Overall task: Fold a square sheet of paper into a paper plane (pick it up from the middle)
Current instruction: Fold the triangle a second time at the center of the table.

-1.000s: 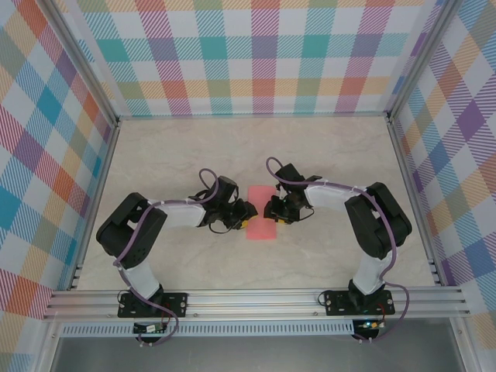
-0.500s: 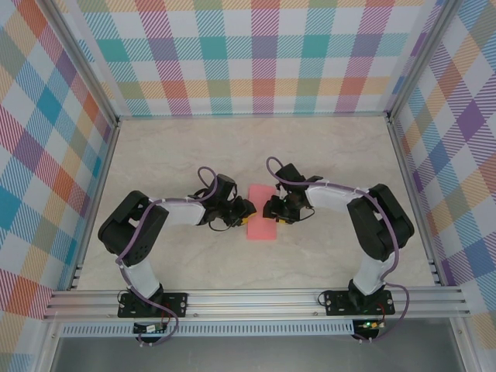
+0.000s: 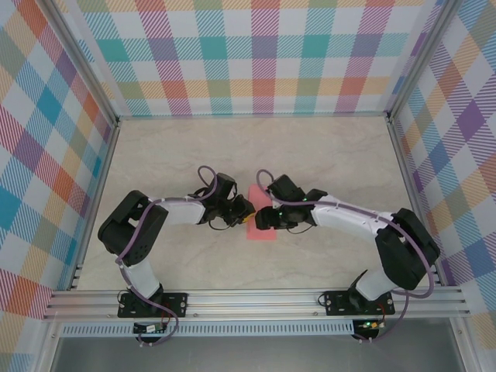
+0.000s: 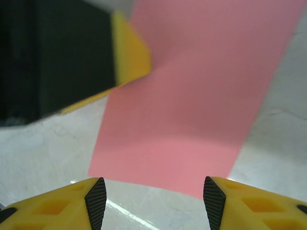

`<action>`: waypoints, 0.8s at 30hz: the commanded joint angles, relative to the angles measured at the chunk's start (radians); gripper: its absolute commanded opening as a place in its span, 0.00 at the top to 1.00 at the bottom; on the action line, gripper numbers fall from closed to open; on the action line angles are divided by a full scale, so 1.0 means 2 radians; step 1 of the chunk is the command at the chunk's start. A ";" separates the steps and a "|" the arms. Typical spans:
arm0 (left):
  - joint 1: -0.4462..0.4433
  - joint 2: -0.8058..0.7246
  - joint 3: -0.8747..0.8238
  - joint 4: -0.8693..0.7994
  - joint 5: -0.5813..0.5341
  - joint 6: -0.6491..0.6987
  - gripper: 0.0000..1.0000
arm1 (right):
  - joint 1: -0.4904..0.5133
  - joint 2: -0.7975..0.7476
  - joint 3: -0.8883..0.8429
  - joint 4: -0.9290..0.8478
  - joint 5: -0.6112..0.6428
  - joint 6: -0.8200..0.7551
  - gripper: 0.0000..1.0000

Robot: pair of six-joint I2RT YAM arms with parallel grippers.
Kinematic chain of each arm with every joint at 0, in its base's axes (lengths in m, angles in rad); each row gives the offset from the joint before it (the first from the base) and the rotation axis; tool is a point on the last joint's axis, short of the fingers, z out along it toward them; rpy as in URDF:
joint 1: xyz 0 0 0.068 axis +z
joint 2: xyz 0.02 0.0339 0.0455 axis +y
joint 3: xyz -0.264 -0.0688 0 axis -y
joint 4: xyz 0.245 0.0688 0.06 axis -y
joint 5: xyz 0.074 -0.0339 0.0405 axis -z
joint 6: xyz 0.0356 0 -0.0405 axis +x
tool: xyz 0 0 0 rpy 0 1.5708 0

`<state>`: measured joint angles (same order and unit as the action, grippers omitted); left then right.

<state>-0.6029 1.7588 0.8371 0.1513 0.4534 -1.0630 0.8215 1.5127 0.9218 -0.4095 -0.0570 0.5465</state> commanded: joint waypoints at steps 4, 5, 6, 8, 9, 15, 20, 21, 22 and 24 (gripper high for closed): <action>0.006 -0.020 0.016 -0.019 0.009 -0.004 0.86 | 0.086 0.010 0.023 -0.008 0.128 -0.034 0.39; 0.005 -0.019 0.017 -0.020 0.010 -0.003 0.86 | 0.095 0.015 0.028 -0.012 0.145 -0.032 0.39; 0.005 -0.018 0.018 -0.021 0.010 -0.003 0.86 | 0.101 0.020 0.032 -0.015 0.156 -0.028 0.39; 0.005 -0.017 0.018 -0.021 0.012 -0.003 0.86 | 0.109 0.028 0.037 -0.017 0.171 -0.021 0.38; 0.005 -0.017 0.018 -0.021 0.012 -0.004 0.86 | 0.111 0.032 0.039 -0.018 0.174 -0.018 0.39; 0.005 -0.015 0.019 -0.022 0.016 -0.003 0.86 | 0.114 0.045 0.041 0.000 0.169 -0.020 0.40; 0.005 -0.013 0.019 -0.019 0.018 -0.004 0.86 | 0.115 0.050 0.042 0.004 0.168 -0.023 0.43; 0.005 -0.014 0.019 -0.018 0.018 -0.004 0.86 | 0.116 0.050 0.042 0.006 0.166 -0.025 0.43; 0.005 -0.014 0.020 -0.018 0.018 -0.004 0.86 | 0.117 0.050 0.043 0.009 0.162 -0.028 0.43; 0.005 -0.013 0.020 -0.018 0.018 -0.005 0.86 | 0.122 0.048 0.042 0.017 0.162 -0.034 0.43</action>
<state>-0.6003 1.7557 0.8497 0.1322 0.4644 -1.0630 1.0489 1.5963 0.9787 -0.4019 0.2615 0.5060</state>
